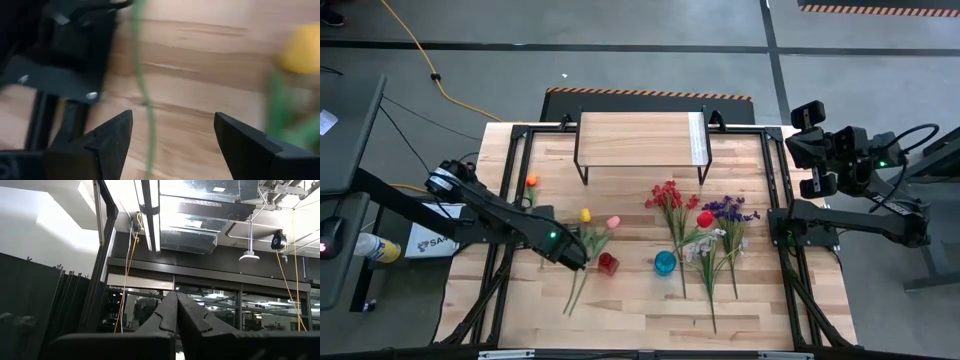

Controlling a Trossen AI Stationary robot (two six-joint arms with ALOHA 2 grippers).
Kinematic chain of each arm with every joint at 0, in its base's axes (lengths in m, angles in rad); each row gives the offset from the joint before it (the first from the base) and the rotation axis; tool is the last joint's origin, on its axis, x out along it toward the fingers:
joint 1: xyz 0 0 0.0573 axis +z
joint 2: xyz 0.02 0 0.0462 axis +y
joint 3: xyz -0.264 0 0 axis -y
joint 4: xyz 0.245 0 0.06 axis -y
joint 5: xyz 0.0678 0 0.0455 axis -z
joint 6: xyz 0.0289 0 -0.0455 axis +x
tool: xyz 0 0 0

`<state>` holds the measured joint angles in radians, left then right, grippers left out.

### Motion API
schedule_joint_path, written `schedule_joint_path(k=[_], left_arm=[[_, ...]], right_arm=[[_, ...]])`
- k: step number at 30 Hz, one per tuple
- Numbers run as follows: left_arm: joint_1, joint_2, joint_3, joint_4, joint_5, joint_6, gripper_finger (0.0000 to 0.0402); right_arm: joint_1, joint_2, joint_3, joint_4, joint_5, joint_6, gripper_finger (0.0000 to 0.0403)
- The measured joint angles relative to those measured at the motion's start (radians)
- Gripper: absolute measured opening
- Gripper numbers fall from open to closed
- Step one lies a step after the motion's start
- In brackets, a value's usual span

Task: Pick and place flowers into a vace then onto a shelf
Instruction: Put the orange flower into the blue vase

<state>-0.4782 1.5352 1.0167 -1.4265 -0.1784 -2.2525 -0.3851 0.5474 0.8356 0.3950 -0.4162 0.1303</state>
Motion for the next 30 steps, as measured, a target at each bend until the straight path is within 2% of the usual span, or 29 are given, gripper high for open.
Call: schedule_joint_path(k=[3,12,16,22,27,30], left_arm=[[0.000,-0.001,-0.058,0.038,0.042,-0.030,0.0316],[0.001,0.000,-0.184,0.144,0.061,-0.044,0.0317],[0.001,0.000,-0.252,0.252,0.095,-0.059,0.0317],[0.000,-0.010,-0.364,0.424,0.093,-0.065,0.0317],[0.000,-0.007,-0.364,0.410,0.096,-0.064,0.0317],[0.000,-0.009,-0.356,0.401,0.064,-0.047,0.0317]], right_arm=[[0.000,0.000,0.000,-0.001,0.000,0.000,0.0000],[0.000,0.000,0.000,-0.008,0.000,0.000,0.0000],[0.000,0.000,0.000,-0.013,-0.008,0.000,0.0000],[0.000,0.000,0.000,-0.014,-0.052,0.000,0.0000],[0.000,0.000,0.000,-0.014,-0.059,0.010,0.0000],[0.000,0.000,0.000,-0.014,-0.060,0.016,0.0000]])
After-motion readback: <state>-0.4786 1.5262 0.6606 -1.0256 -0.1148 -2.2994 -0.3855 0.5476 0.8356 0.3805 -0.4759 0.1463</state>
